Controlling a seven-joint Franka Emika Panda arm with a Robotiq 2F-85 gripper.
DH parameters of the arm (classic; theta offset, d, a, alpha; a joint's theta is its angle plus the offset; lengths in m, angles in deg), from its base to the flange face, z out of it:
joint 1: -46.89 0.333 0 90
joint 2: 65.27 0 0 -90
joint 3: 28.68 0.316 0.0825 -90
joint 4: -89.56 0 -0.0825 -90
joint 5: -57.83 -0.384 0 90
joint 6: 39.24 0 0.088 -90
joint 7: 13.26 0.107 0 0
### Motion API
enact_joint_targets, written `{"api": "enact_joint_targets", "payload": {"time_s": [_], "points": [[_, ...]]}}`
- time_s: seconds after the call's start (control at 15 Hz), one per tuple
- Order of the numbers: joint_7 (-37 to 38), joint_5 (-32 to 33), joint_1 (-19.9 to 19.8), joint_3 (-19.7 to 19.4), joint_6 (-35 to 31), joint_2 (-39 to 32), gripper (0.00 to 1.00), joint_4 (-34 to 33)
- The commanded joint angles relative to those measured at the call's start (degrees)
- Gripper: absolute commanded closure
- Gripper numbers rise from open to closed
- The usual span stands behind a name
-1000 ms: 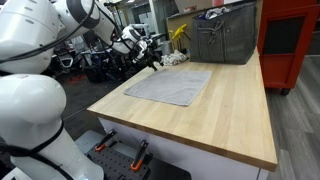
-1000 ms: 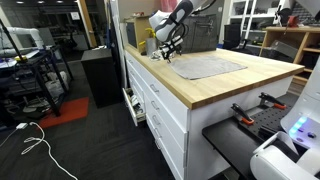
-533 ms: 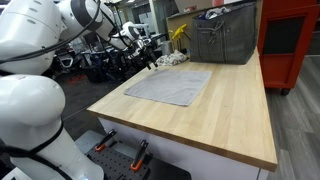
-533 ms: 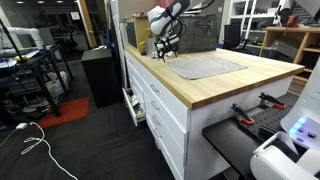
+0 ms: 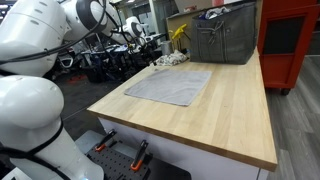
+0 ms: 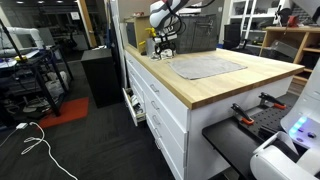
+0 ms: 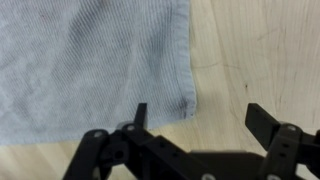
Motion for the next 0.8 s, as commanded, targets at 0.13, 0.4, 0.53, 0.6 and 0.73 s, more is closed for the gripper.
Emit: {"api": "enact_joint_targets", "payload": {"time_s": [0.13,0.4,0.53,0.6,0.73], "points": [[-2.03,-3.87,-2.04,0.97,2.30,-4.81,0.00,-6.39],[-1.21,-3.45,-1.79,0.11,1.91,-6.00,0.42,-7.67],[-0.99,-3.27,-1.74,-0.13,1.62,-5.96,0.58,-7.52],[-0.92,-3.21,-1.71,-0.20,1.49,-5.89,0.65,-7.44],[-0.68,-3.17,-1.70,-0.34,1.27,-5.57,0.80,-7.07]]}}
